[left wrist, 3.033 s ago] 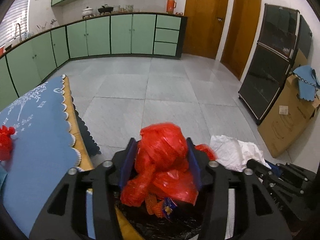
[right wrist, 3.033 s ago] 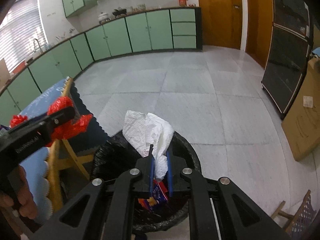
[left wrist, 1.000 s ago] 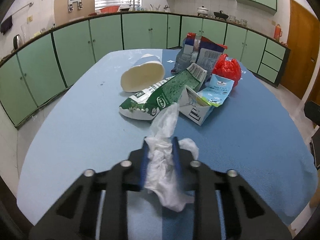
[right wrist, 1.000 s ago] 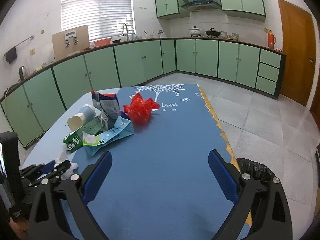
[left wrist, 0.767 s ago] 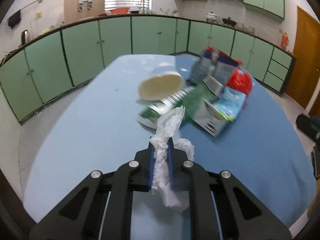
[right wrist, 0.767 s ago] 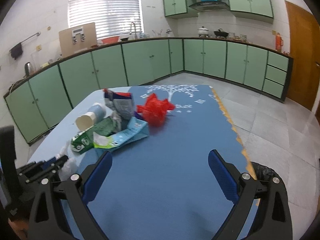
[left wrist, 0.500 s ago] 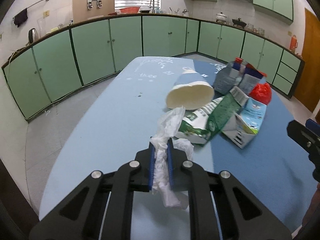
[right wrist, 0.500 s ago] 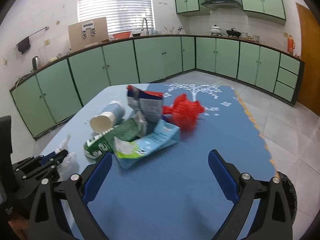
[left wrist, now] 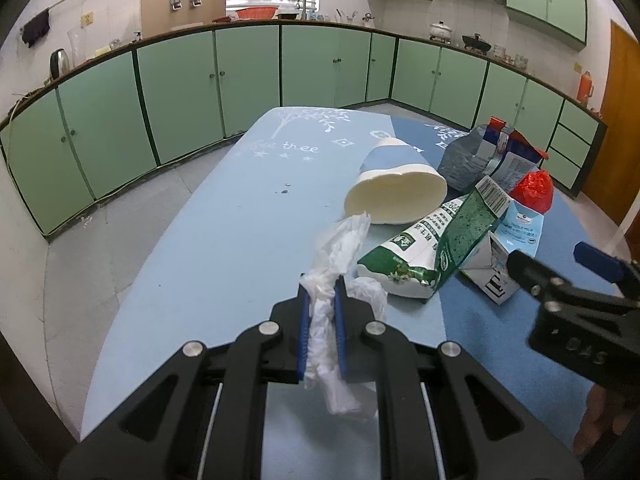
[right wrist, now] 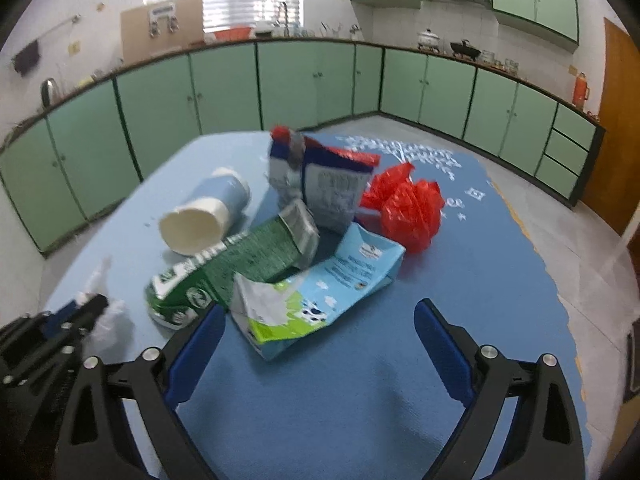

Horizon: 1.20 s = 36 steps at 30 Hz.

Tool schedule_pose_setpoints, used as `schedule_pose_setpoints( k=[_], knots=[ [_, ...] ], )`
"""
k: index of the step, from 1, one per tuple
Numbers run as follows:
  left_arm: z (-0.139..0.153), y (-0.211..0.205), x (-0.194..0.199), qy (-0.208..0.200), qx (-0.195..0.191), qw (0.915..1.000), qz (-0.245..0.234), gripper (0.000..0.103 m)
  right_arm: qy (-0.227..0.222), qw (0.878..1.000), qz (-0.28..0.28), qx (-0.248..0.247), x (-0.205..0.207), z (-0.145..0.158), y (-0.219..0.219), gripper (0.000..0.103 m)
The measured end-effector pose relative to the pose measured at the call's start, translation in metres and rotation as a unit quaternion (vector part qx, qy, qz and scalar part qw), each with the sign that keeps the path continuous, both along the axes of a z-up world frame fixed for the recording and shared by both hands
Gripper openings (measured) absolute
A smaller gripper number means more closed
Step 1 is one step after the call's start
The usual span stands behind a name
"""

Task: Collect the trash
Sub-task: 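Grasp the whole milk carton with the right gripper while the left gripper holds the white bag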

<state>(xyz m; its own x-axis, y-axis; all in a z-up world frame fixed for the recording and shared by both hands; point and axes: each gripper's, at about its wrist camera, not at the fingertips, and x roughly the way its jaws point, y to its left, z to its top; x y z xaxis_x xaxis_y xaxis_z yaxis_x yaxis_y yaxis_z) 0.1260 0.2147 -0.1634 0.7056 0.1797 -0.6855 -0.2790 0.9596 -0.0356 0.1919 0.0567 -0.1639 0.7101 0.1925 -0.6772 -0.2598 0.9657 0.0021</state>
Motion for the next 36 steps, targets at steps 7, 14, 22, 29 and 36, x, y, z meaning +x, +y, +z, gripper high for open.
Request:
schedule_pose_setpoints(
  k=[7,14,22,29,36],
  knots=[
    [-0.002,-0.003,0.003,-0.002,-0.002,1.0000,-0.007,0.010,0.021,0.999,-0.032,-0.014,0.005,-0.011,-0.020,0.092],
    [-0.005,-0.005,0.000,-0.004,0.000,0.9999,-0.013,0.010,0.036,0.994,-0.091,-0.047,0.001,-0.015,-0.062,0.091],
    [-0.005,-0.006,0.002,-0.003,-0.002,0.9998,-0.017,0.010,0.013,0.996,-0.076,0.035,-0.007,-0.001,-0.078,0.092],
    [-0.003,-0.009,0.002,-0.006,0.001,0.9998,-0.019,0.010,0.025,0.998,-0.050,0.012,0.016,-0.011,-0.035,0.092],
    [-0.002,-0.013,0.005,-0.005,0.003,0.9996,-0.027,0.010,0.043,0.996,-0.075,-0.002,0.027,-0.021,-0.035,0.090]
  ],
)
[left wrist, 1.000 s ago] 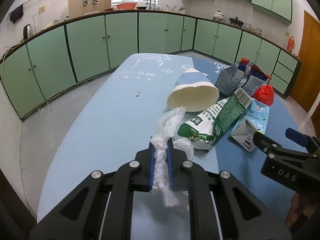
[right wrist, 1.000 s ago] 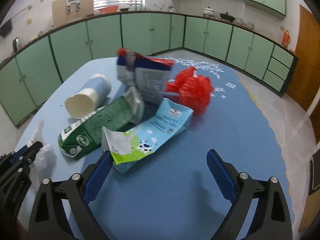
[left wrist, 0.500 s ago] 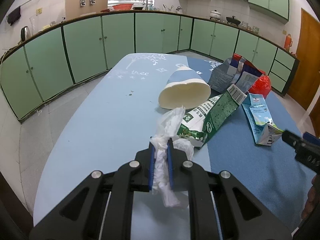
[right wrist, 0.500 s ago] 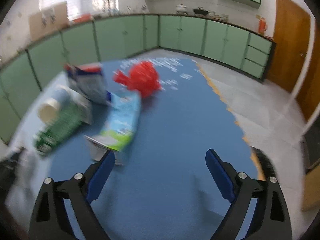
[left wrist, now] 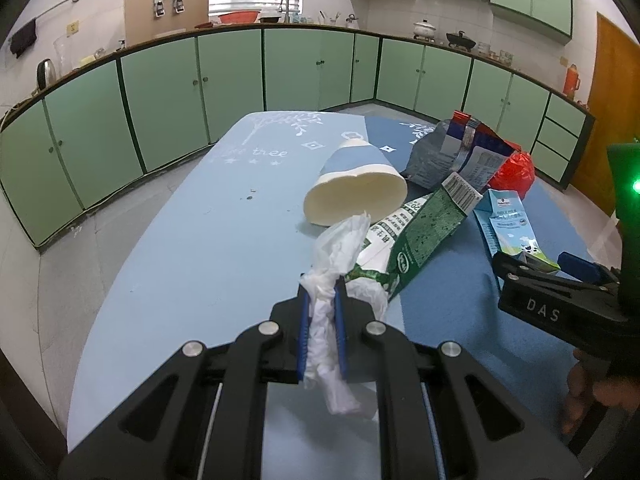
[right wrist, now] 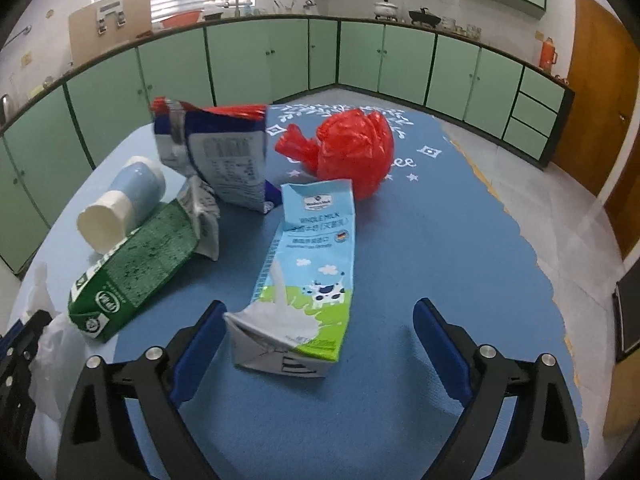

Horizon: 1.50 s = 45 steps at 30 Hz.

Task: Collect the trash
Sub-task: 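Grasp the whole milk carton with the right gripper while the left gripper holds the white bag, then carry the milk carton and white bag to the black bin and release both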

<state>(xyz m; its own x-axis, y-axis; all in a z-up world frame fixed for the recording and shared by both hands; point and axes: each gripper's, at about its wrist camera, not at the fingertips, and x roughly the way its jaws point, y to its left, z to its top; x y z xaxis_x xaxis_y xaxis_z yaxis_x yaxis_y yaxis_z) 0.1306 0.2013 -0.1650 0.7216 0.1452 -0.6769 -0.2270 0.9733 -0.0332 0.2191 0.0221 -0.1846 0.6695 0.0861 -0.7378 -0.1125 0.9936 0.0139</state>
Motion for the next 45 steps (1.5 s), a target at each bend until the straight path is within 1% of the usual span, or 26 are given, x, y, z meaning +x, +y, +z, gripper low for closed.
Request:
schedule_pose_setpoints(
  k=[1,2,3,4,5,10,19,25,30,34,36,42,45],
  knots=[
    [0.000,-0.001,0.000,0.000,0.001,1.0000,-0.001,0.010,0.003,1.000,0.000,0.008,0.001,-0.001,-0.003,0.078],
    [0.000,-0.003,0.001,0.001,0.001,1.0000,-0.002,0.010,0.007,1.000,0.006,0.022,0.002,-0.002,-0.006,0.070],
    [0.000,-0.004,0.001,0.001,0.002,1.0000,-0.003,0.010,0.011,0.999,0.011,0.031,0.003,-0.002,-0.008,0.055],
    [-0.001,-0.005,0.001,0.002,0.003,1.0000,-0.004,0.010,0.014,0.999,0.012,0.033,0.004,-0.003,-0.011,0.048],
    [-0.001,-0.006,0.001,0.003,0.003,1.0000,-0.005,0.010,0.013,0.999,0.014,0.036,0.003,-0.002,-0.012,0.046],
    [-0.003,-0.009,0.002,0.007,0.006,0.9999,-0.008,0.010,0.006,0.998,0.023,0.053,-0.006,0.004,-0.021,0.046],
    [-0.001,-0.031,0.007,0.007,0.002,0.9997,-0.024,0.010,-0.013,0.997,0.029,0.072,-0.035,0.026,-0.057,0.046],
    [0.007,-0.060,0.010,-0.004,0.004,0.9989,-0.046,0.011,-0.025,0.996,0.009,0.082,-0.049,0.040,-0.089,0.046],
    [0.018,-0.079,0.001,-0.011,-0.013,0.9985,-0.053,0.011,-0.027,0.996,-0.009,0.082,-0.061,0.043,-0.117,0.046],
    [0.025,-0.099,-0.015,-0.022,-0.011,0.9970,-0.073,0.010,-0.028,0.996,-0.023,0.085,-0.072,0.042,-0.136,0.046],
    [0.029,-0.111,-0.019,-0.029,-0.010,0.9953,-0.091,0.010,-0.035,0.996,-0.031,0.081,-0.077,0.043,-0.146,0.046],
    [0.033,-0.150,-0.009,-0.036,-0.007,0.9905,-0.133,0.010,-0.049,0.993,-0.066,0.081,-0.089,0.045,-0.185,0.046],
    [0.035,-0.177,-0.001,-0.040,-0.004,0.9863,-0.160,0.010,-0.053,0.991,-0.093,0.082,-0.094,0.045,-0.211,0.046]
  ],
)
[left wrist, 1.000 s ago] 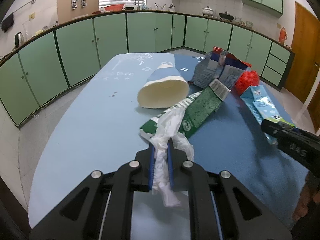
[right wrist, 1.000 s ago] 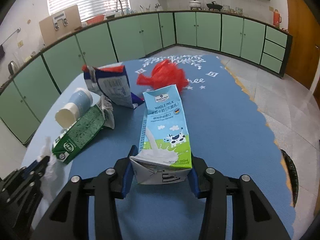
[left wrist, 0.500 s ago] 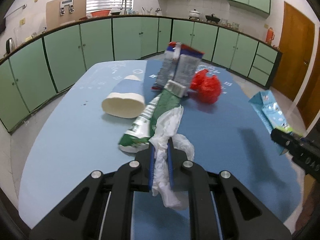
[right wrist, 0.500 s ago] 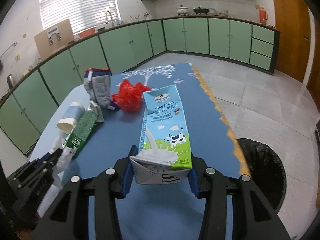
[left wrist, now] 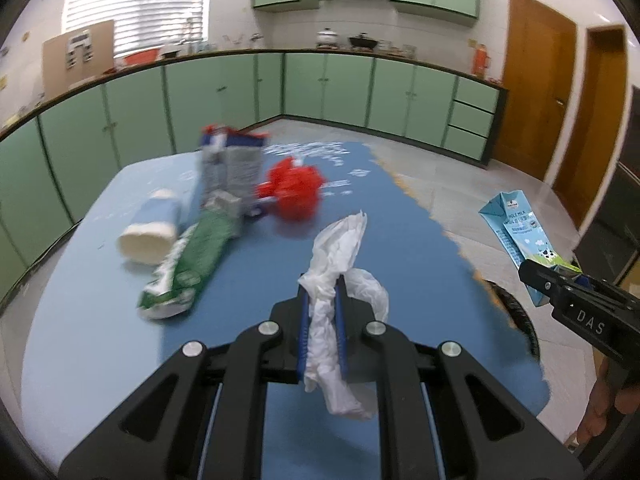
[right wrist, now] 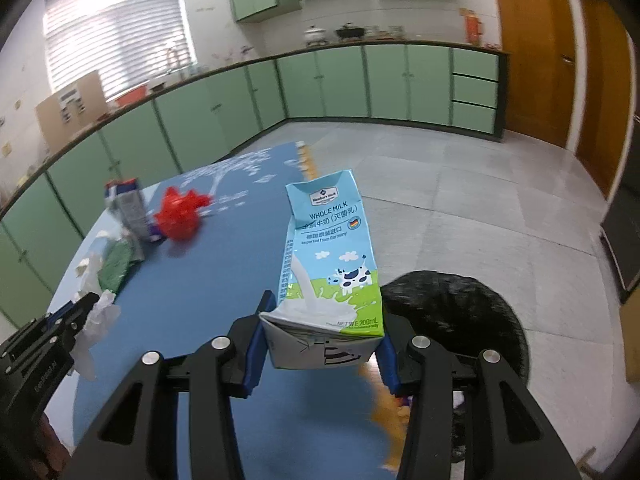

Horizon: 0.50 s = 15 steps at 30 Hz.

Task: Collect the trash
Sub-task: 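Carry the milk carton and white bag to the black bin and release both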

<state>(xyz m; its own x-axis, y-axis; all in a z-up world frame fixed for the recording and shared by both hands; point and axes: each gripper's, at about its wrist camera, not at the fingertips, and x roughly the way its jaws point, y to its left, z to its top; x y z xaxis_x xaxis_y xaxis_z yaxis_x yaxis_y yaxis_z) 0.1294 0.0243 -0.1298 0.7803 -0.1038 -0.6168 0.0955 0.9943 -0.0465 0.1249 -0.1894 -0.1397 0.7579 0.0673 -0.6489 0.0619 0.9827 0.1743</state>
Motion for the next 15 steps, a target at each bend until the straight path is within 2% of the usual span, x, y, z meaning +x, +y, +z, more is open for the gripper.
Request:
schedule_pose_setpoints(
  k=[8,15],
  knots=[
    [-0.003,-0.075,0.022,-0.008,-0.001,0.9975,-0.071,0.010,0.007,0.998,-0.066,-0.003,-0.011,-0.007,-0.064,0.046],
    [-0.011,-0.150,0.045,-0.001,-0.006,0.9910,-0.134,0.011,0.017,0.992,-0.124,-0.017,-0.020,-0.017,-0.119,0.046]
  ],
)
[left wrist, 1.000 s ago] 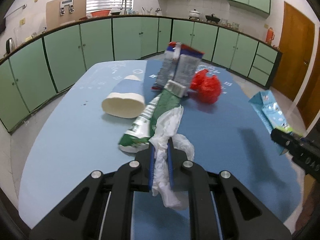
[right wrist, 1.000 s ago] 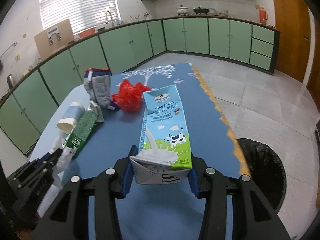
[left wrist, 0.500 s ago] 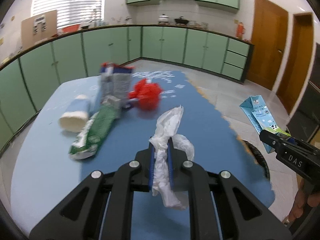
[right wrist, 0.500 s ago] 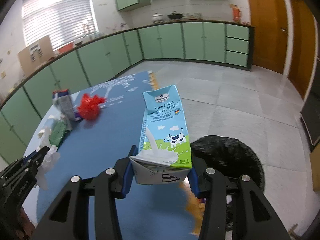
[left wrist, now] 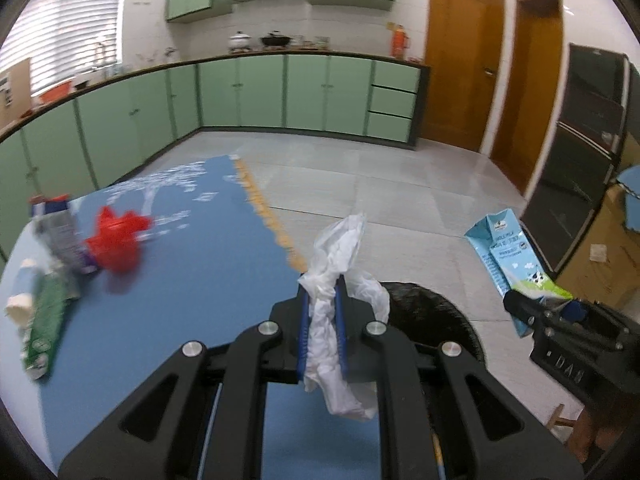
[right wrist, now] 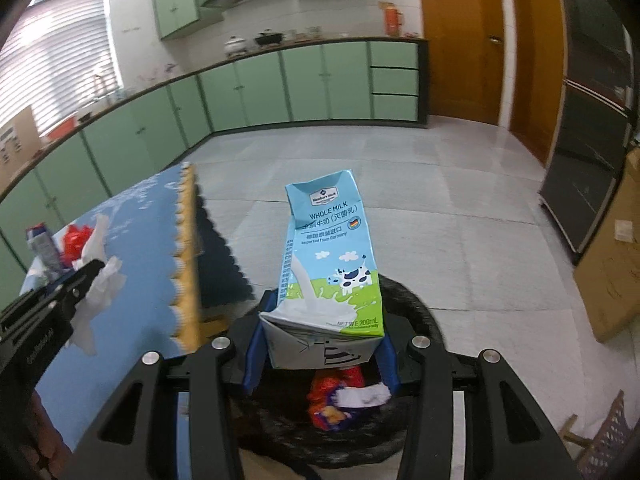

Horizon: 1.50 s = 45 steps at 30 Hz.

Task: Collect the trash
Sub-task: 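Carry the milk carton and white bag to the black bin and release both, then return both grippers over the table toward the remaining trash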

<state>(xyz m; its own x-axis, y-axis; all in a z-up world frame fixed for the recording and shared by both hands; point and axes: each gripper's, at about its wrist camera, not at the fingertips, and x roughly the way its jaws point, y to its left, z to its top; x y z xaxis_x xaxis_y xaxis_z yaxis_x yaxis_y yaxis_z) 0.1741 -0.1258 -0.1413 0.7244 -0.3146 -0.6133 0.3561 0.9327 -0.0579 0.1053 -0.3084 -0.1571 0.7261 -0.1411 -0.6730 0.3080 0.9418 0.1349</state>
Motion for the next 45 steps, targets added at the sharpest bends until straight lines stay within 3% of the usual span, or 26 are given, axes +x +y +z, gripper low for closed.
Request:
schedule_pose_setpoints(
  k=[8,18,23,28,36,45],
  knots=[
    [-0.020,-0.066,0.024,0.030,0.001,0.9980,-0.056,0.011,0.030,0.999,-0.037,0.004,-0.004,-0.028,-0.039,0.046],
    [-0.048,-0.100,0.044,0.061,0.019,0.9945,-0.083,0.015,0.061,0.997,-0.048,0.017,0.006,-0.059,-0.057,0.046],
    [-0.053,-0.105,0.051,0.070,0.023,0.9940,-0.081,0.036,0.069,0.996,-0.046,0.019,0.012,-0.066,-0.060,0.046],
    [-0.048,-0.101,0.052,0.066,0.017,0.9943,-0.081,0.047,0.077,0.996,-0.044,0.016,0.014,-0.071,-0.057,0.064],
    [-0.026,-0.076,0.049,0.044,0.000,0.9972,-0.060,0.056,0.064,0.996,-0.059,0.005,0.007,-0.057,-0.057,0.079],
    [0.017,-0.001,0.036,-0.001,-0.011,0.9998,0.014,0.065,0.017,1.000,-0.020,-0.008,0.015,-0.015,-0.019,0.087]
  ],
)
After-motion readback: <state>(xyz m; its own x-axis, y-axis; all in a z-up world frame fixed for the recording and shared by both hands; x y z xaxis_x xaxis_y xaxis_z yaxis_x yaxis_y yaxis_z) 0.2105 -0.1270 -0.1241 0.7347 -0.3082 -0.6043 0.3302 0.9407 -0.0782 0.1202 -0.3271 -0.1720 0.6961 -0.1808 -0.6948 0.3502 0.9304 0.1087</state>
